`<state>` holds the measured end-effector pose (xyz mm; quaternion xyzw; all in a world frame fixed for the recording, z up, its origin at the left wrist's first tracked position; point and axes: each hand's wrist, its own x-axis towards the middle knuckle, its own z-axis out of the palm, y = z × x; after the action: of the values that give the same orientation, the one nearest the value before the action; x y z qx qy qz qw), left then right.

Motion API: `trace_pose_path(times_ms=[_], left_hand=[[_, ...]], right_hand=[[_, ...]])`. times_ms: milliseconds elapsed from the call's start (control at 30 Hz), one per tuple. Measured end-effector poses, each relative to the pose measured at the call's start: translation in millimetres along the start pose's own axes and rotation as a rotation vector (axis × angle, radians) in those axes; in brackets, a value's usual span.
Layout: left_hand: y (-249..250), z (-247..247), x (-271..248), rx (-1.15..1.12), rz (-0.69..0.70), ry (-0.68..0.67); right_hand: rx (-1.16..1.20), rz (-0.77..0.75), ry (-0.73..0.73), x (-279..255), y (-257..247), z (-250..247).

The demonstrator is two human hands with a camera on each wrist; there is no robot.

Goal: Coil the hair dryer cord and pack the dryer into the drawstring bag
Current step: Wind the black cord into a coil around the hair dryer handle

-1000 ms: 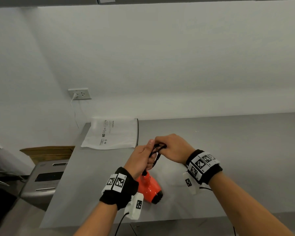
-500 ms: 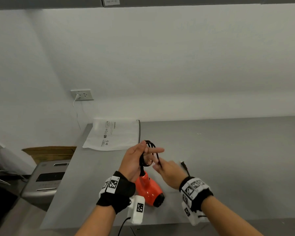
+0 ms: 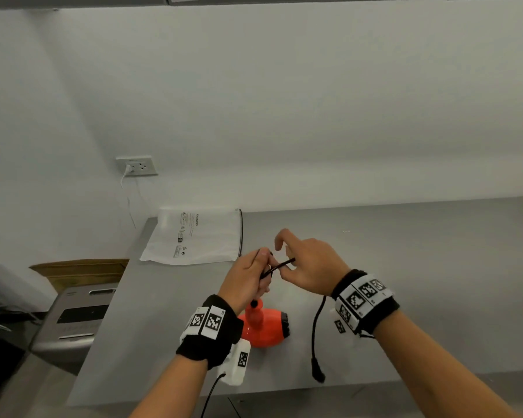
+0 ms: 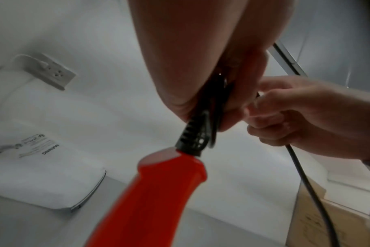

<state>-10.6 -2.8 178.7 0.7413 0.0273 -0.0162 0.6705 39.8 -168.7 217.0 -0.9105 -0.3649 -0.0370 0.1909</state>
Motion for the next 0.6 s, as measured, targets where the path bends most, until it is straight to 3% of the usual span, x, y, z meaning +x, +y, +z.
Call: trace_pose_path(times_ms=[167,467,600], left_hand=[[-5,2,-1,-0.137,-0.075,0.001],[-17,-8,-9,-0.075,0.036,-0.035],[-25,-7,-5,0.076,0.064,0.068]], right_hand=[[0.235,0.079,-0.208,3,4,15],[0.595,0.349,0.002,3,0,24],[0.698,0.406,0.044,8,6,36]])
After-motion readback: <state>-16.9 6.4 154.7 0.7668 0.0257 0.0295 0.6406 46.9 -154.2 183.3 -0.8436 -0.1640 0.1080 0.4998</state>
